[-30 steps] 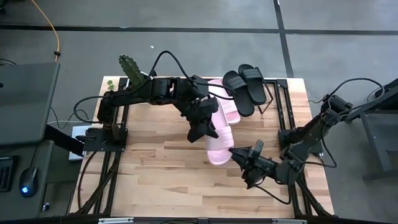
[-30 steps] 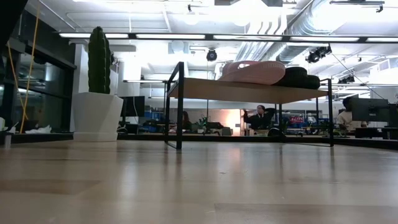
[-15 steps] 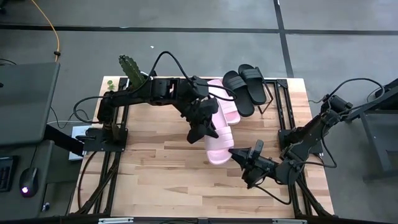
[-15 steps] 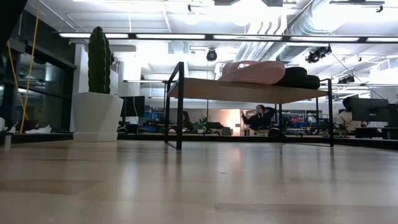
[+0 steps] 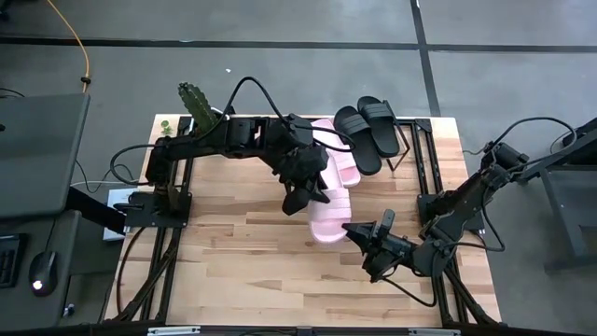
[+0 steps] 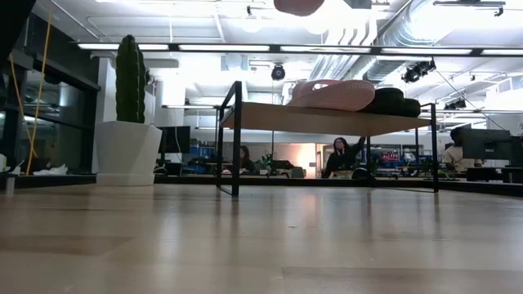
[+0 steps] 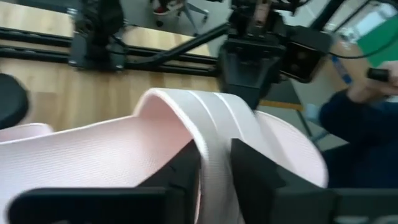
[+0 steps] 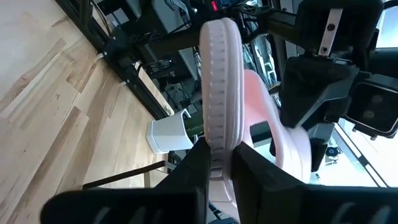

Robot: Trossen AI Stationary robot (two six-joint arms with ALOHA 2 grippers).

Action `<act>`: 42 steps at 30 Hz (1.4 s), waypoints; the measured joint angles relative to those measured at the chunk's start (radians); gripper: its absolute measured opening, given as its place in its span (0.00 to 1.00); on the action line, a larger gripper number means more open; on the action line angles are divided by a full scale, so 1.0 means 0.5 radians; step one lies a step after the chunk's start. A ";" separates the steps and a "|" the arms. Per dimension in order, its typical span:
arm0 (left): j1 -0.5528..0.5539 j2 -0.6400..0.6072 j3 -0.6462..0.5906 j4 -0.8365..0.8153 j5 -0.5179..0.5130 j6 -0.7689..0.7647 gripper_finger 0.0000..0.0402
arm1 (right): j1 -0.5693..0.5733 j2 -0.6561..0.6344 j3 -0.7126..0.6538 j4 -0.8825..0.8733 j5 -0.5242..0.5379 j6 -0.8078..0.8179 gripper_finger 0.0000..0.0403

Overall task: Pick and place slides into the shelf
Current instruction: Put the pink slide on the shelf

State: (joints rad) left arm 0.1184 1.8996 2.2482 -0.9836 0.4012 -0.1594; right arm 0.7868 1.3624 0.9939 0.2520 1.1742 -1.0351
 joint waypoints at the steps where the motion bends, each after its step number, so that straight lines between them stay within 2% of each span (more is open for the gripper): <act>1: 0.000 0.000 0.000 0.001 -0.037 0.005 0.22 | 0.000 0.000 0.000 0.000 0.000 0.005 0.06; 5: 0.010 0.000 0.000 0.009 -0.161 0.021 0.35 | 0.000 0.000 0.000 0.001 0.000 0.012 0.06; 11: 0.084 0.000 0.000 0.084 -0.172 0.021 0.48 | 0.000 0.001 0.000 -0.013 -0.009 0.014 0.06; 17: 0.188 -0.021 0.001 0.214 -0.146 -0.005 0.52 | -0.008 0.001 0.000 -0.088 -0.009 0.009 0.06; 21: 0.246 -0.022 0.107 0.199 -0.014 -0.068 0.52 | -0.047 0.001 -0.001 -0.133 -0.024 -0.036 0.06; 25: 0.247 -0.031 0.220 0.199 0.073 -0.109 0.52 | -0.147 -0.014 -0.001 -0.230 -0.258 0.002 0.06; 29: 0.219 -0.062 0.204 0.233 0.197 -0.153 0.52 | -0.293 -0.068 -0.001 -0.403 -0.479 0.097 0.05; 35: 0.179 -0.100 0.216 0.228 0.217 -0.148 0.52 | -0.507 -0.208 -0.001 -0.666 -0.706 0.278 0.01; 42: 0.168 -0.097 0.216 0.219 0.230 -0.110 0.52 | -0.817 -0.315 -0.001 -0.679 -1.096 0.224 0.01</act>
State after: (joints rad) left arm 0.2024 1.8511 2.3562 -0.8741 0.5163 -0.2143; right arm 0.3783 1.2051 0.9936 -0.0874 0.6264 -0.9234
